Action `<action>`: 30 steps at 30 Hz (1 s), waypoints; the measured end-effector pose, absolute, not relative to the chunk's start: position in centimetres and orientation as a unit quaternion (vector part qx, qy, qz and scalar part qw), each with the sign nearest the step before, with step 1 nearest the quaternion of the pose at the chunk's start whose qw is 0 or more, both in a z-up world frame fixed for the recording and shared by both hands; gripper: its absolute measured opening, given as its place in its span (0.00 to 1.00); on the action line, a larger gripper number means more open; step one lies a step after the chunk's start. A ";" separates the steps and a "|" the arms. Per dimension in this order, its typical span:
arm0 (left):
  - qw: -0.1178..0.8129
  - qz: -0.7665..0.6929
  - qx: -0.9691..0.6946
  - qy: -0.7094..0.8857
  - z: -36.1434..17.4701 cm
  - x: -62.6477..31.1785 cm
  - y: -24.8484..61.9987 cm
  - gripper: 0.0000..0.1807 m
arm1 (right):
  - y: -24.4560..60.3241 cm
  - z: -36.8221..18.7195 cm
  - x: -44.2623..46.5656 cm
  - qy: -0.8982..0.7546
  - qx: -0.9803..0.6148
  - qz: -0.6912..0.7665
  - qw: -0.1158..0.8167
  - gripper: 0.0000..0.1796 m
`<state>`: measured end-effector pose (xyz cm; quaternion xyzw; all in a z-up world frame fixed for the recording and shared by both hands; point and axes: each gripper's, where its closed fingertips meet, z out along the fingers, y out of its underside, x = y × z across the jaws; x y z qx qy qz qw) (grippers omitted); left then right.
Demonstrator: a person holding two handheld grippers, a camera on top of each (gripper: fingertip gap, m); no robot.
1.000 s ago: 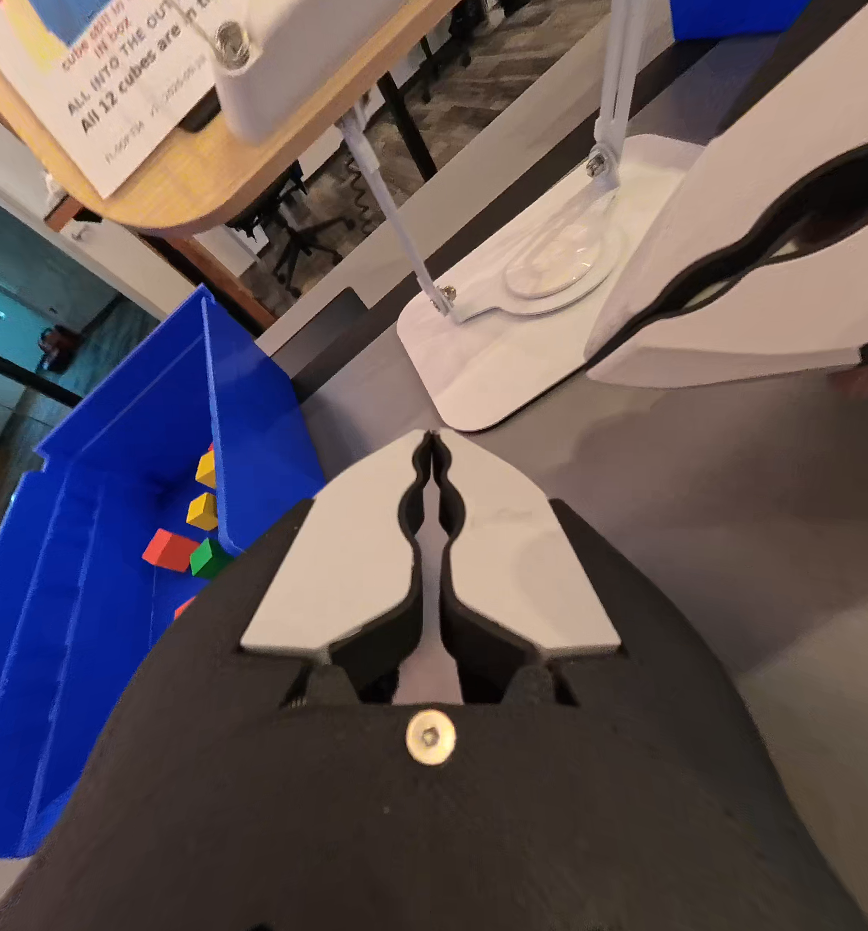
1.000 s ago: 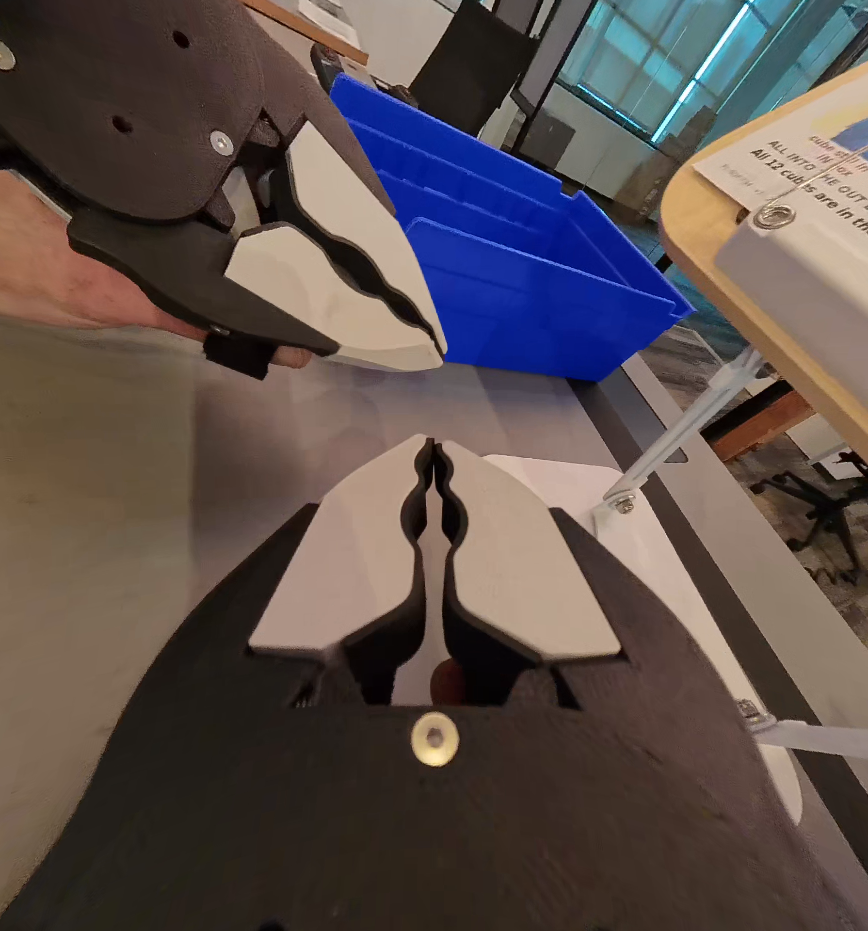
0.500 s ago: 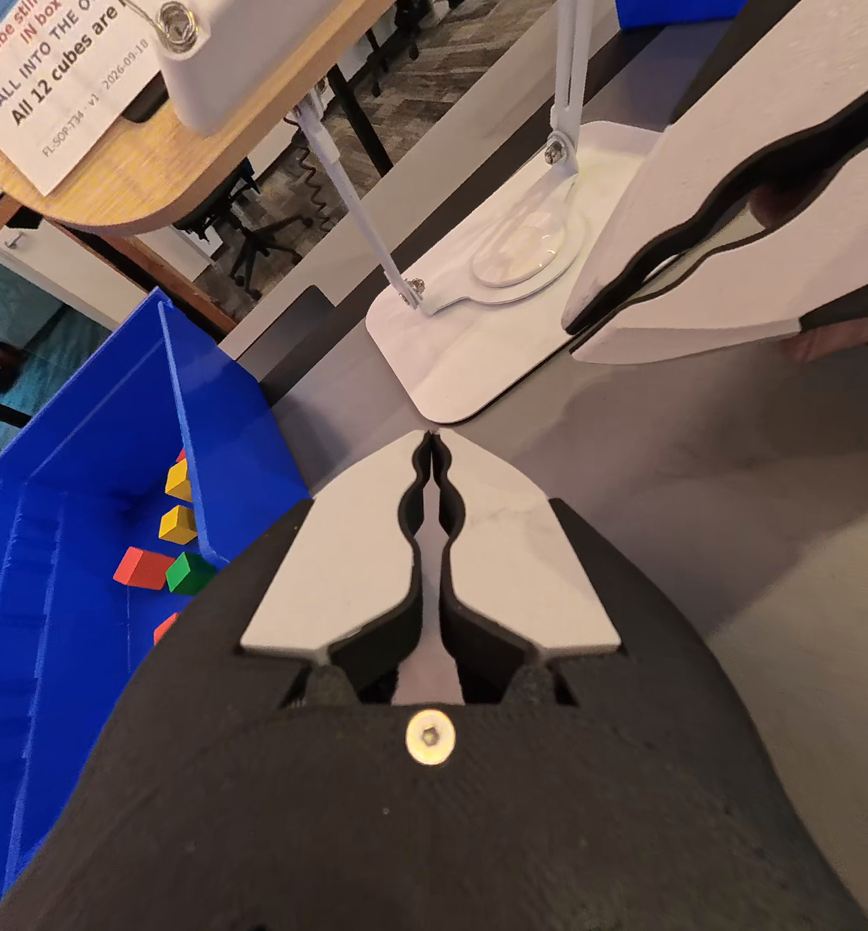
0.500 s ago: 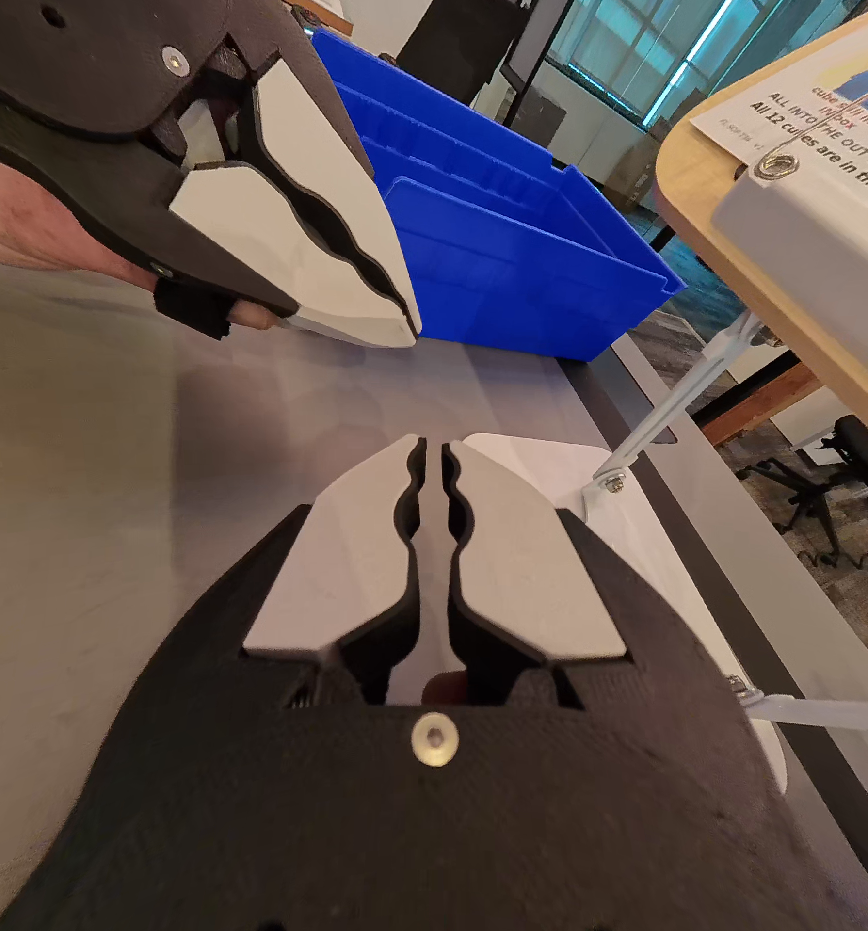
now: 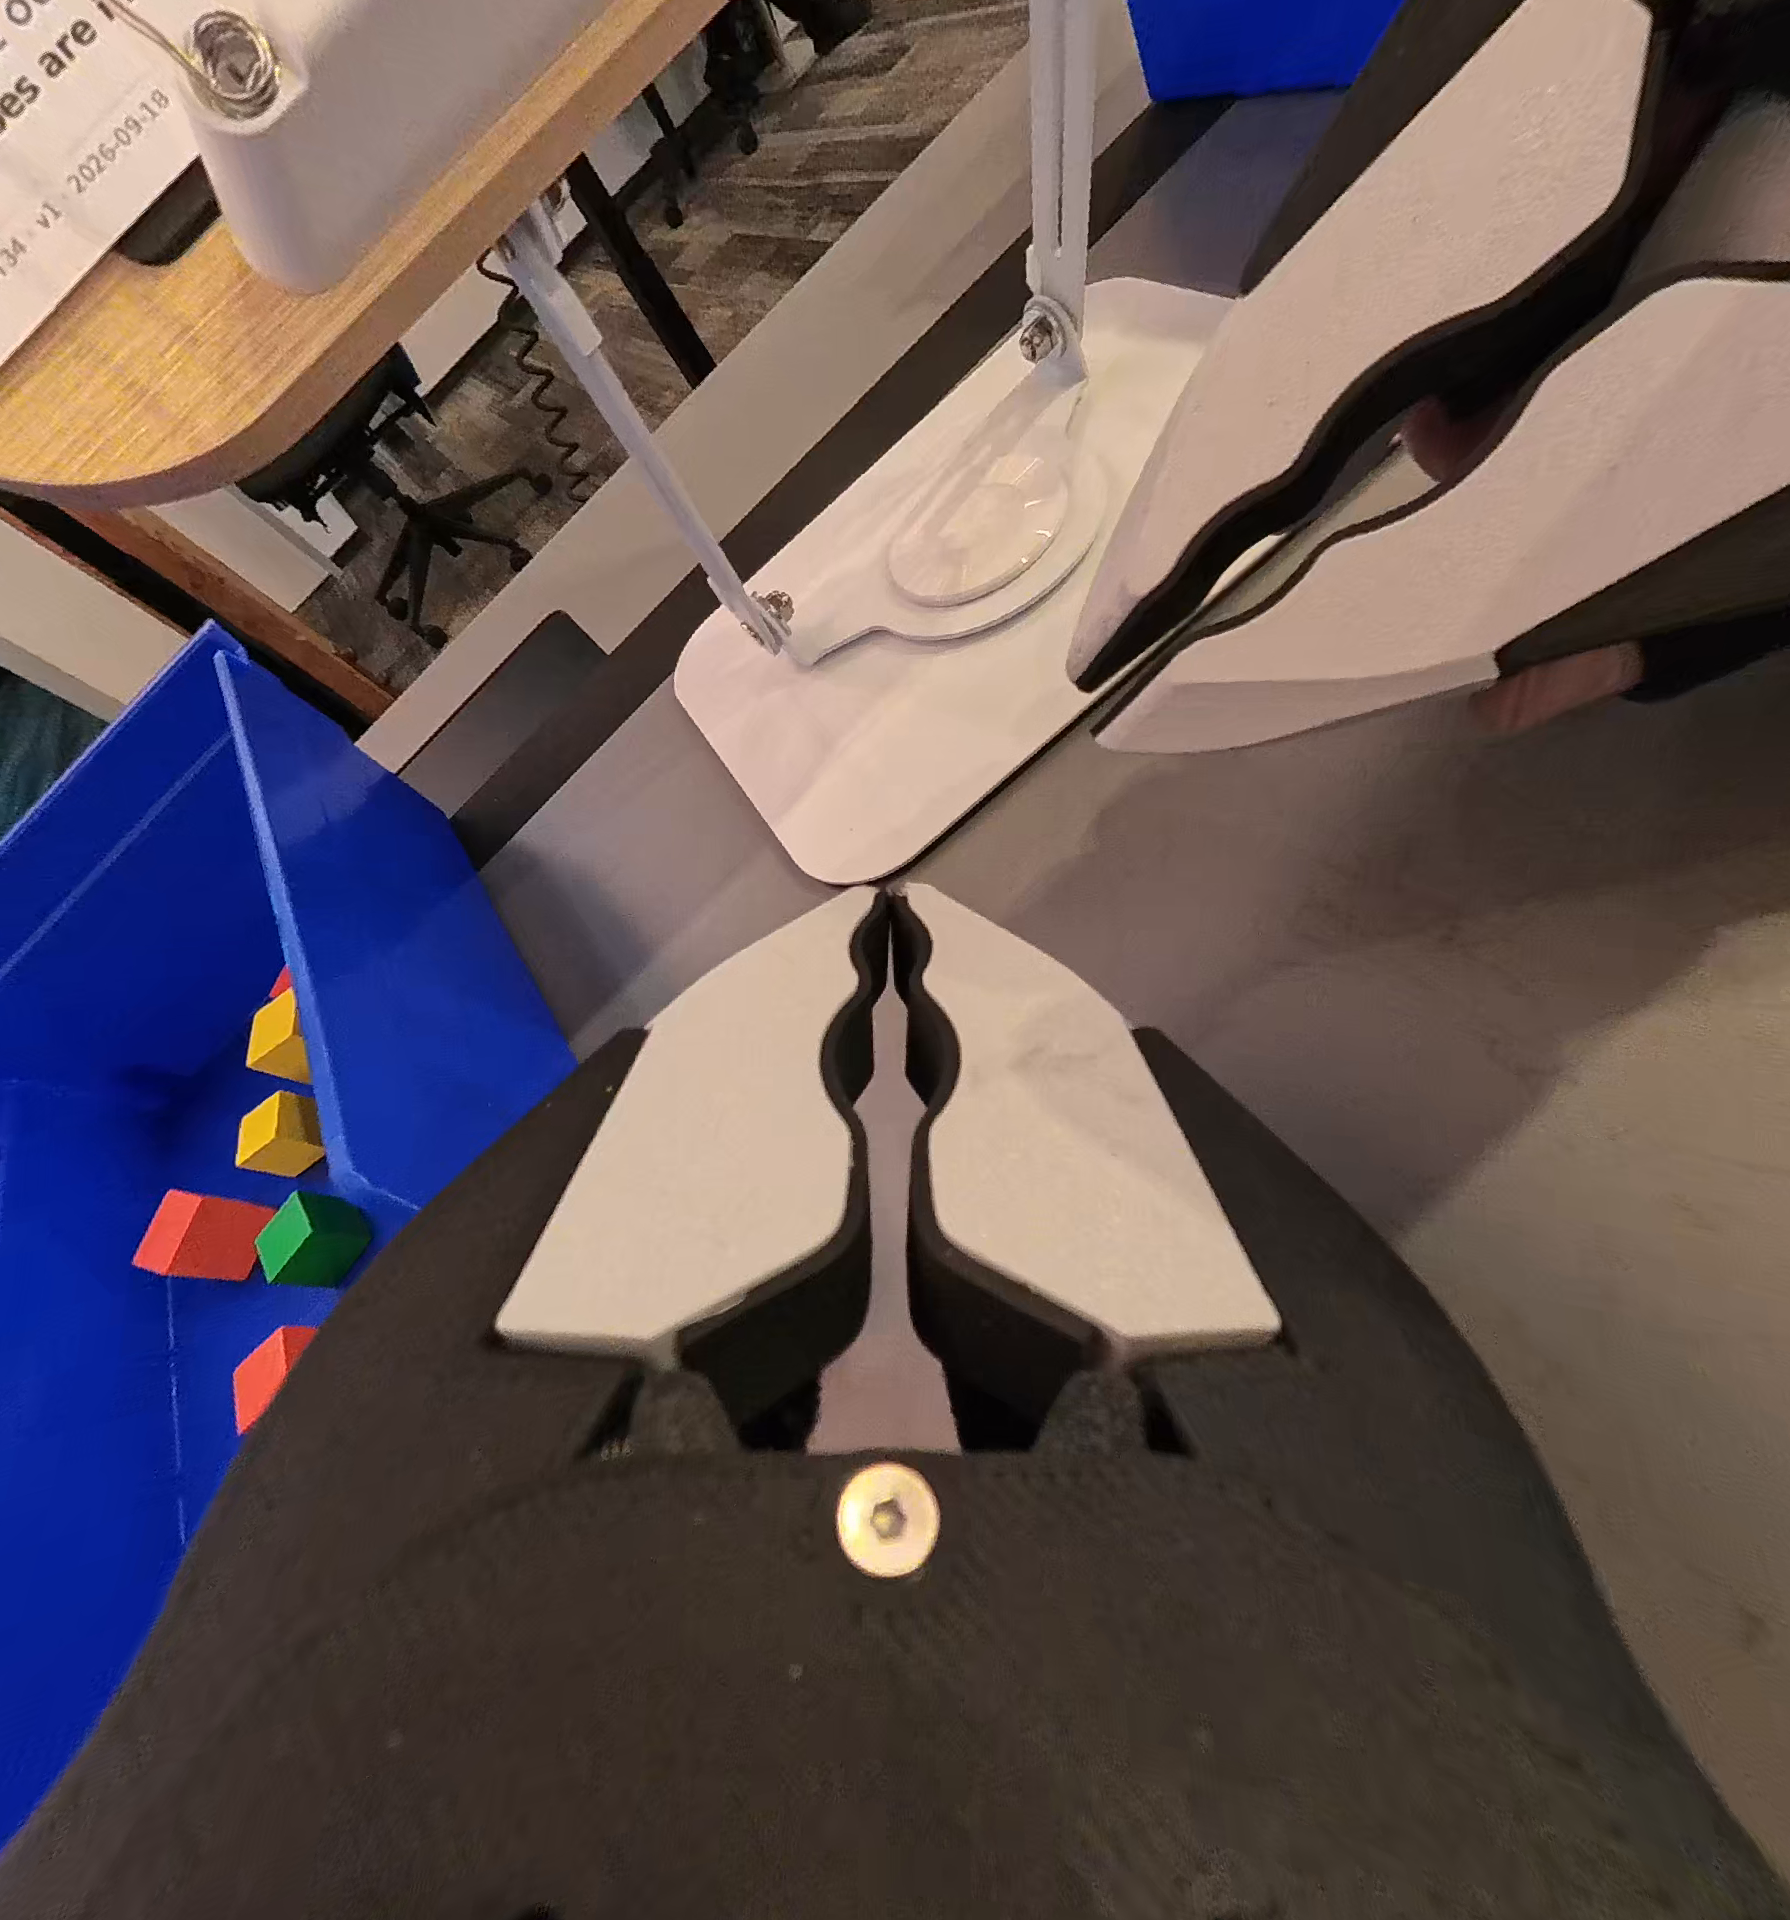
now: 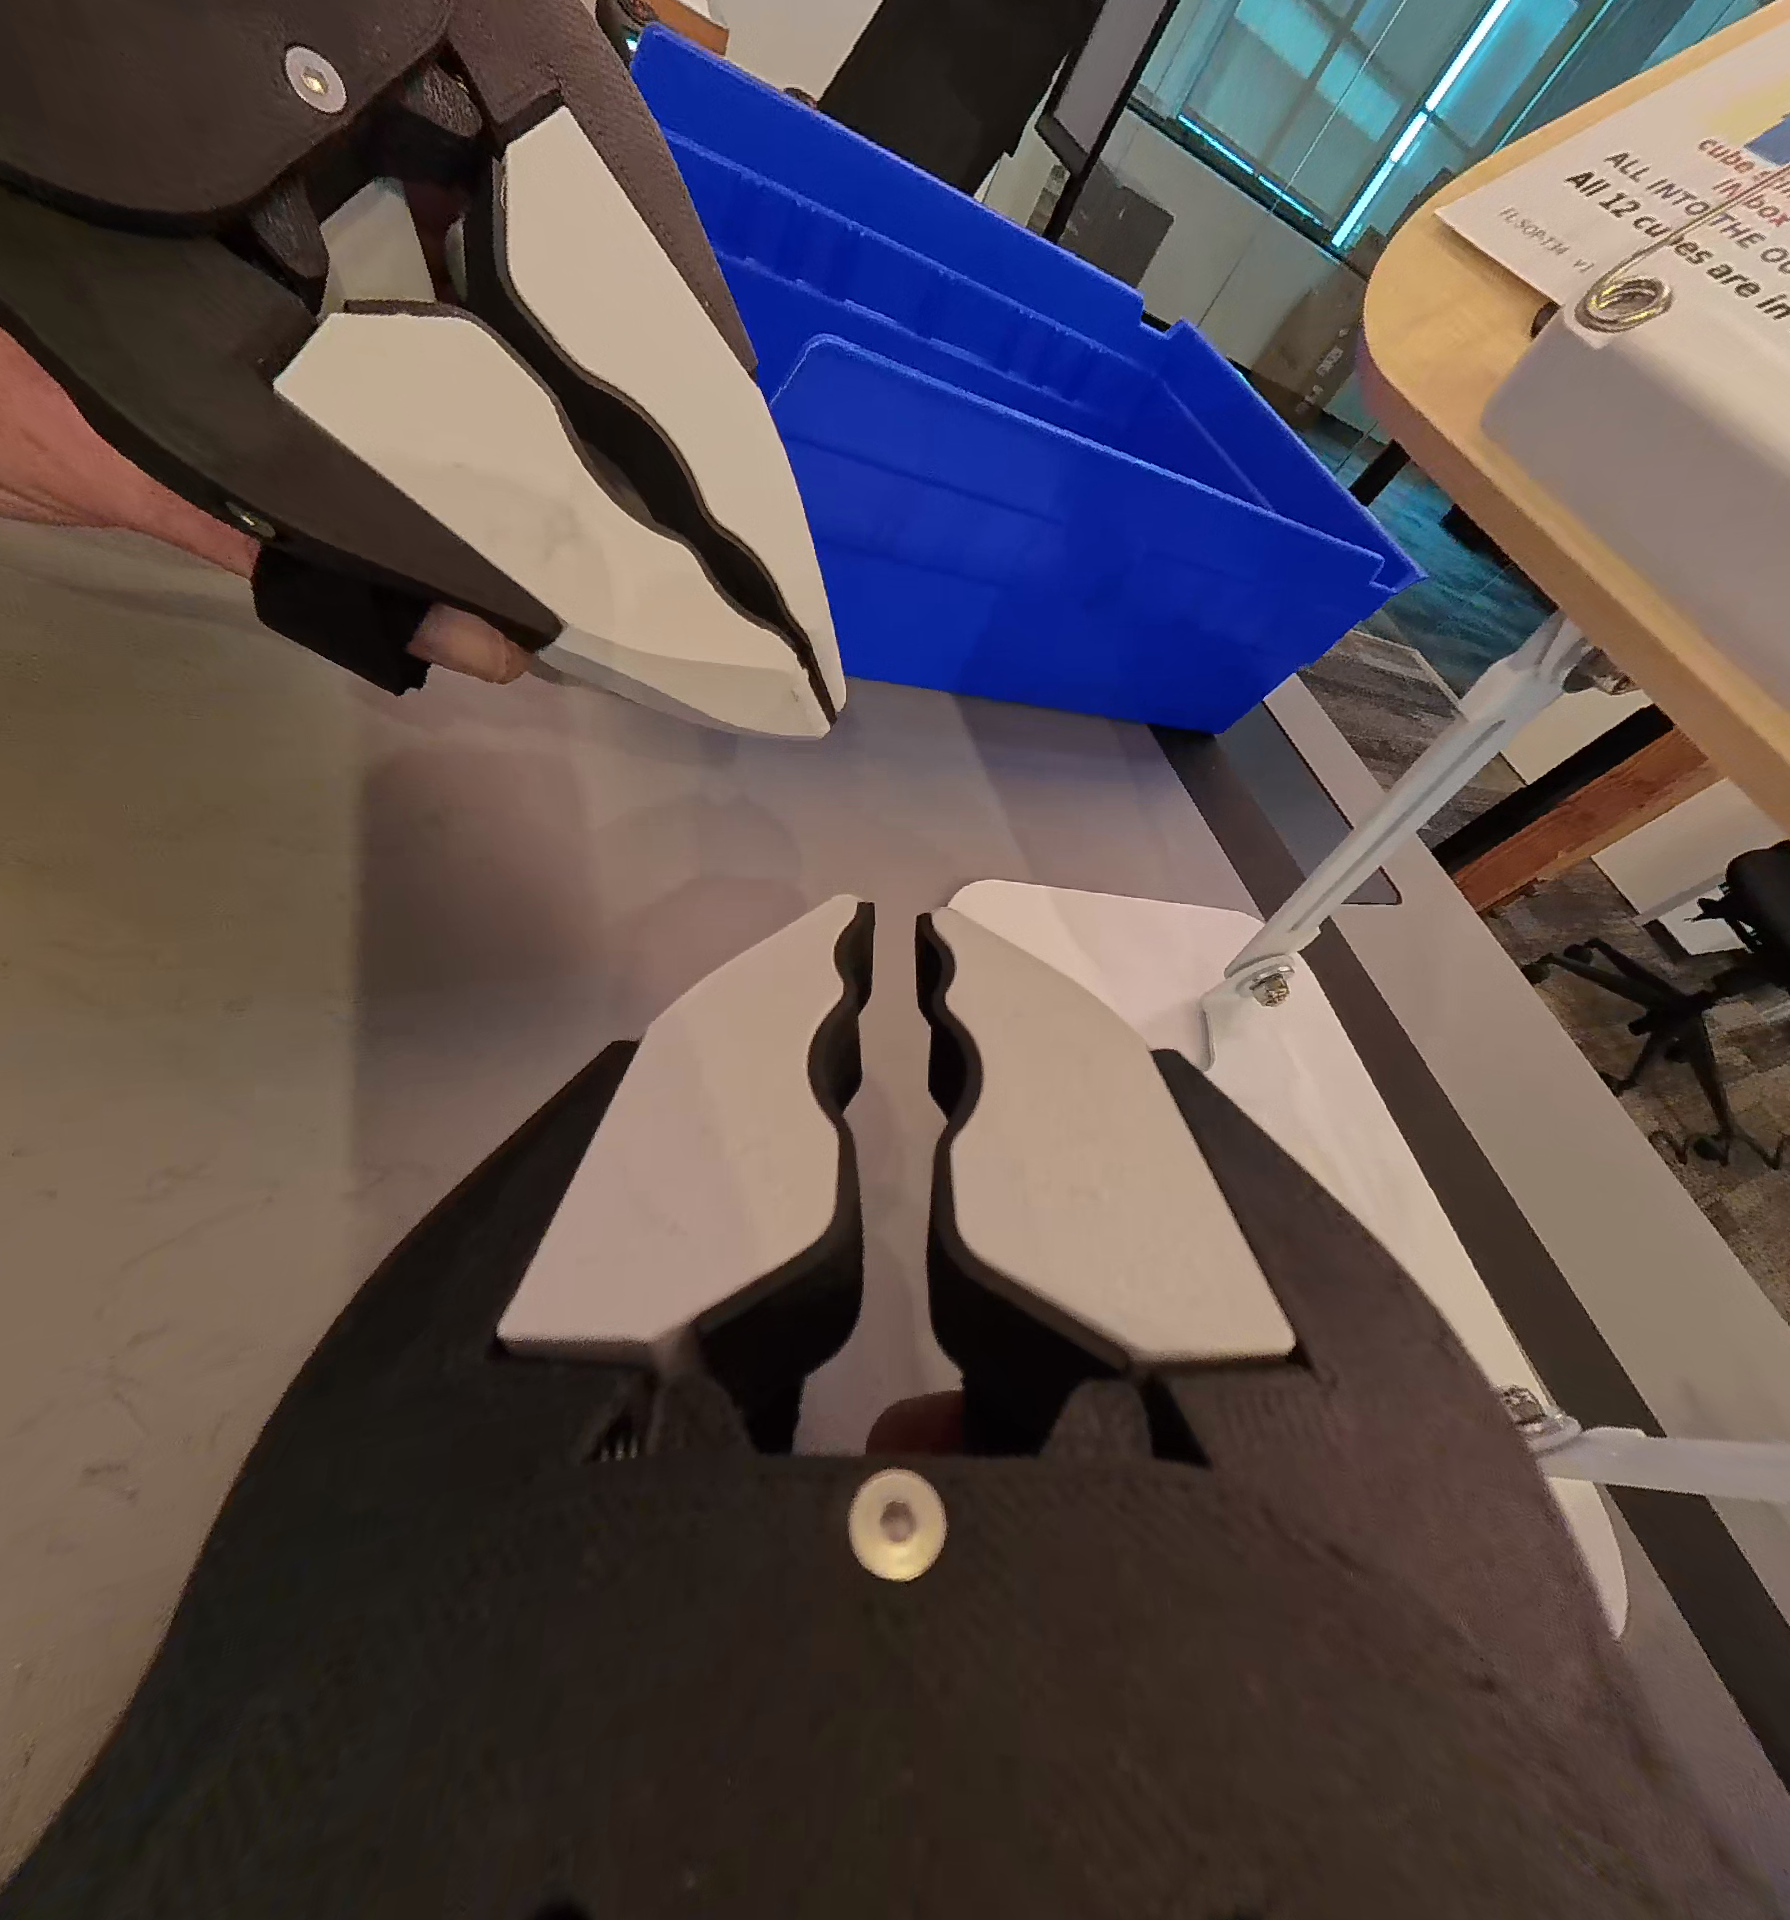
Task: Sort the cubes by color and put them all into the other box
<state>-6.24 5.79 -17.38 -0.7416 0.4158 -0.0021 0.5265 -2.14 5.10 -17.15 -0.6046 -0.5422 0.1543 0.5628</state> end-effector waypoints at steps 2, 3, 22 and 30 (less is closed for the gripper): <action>0.526 -0.010 -0.739 0.421 -17.5 -6.1 5.7 0.00 | 5.1 -17.2 -2.1 -0.543 -0.604 0.156 0.562 0.05; 0.524 -0.010 -0.740 0.421 -17.6 -6.1 5.7 0.00 | 5.0 -17.2 -2.1 -0.544 -0.604 0.157 0.561 0.05; 0.513 -0.026 -0.742 0.431 -18.2 -5.8 5.5 0.00 | 5.3 -17.5 -2.0 -0.544 -0.608 0.162 0.556 0.05; 0.515 -0.030 -0.741 0.430 -18.1 -5.9 5.4 0.00 | 5.4 -17.5 -2.1 -0.543 -0.608 0.160 0.556 0.05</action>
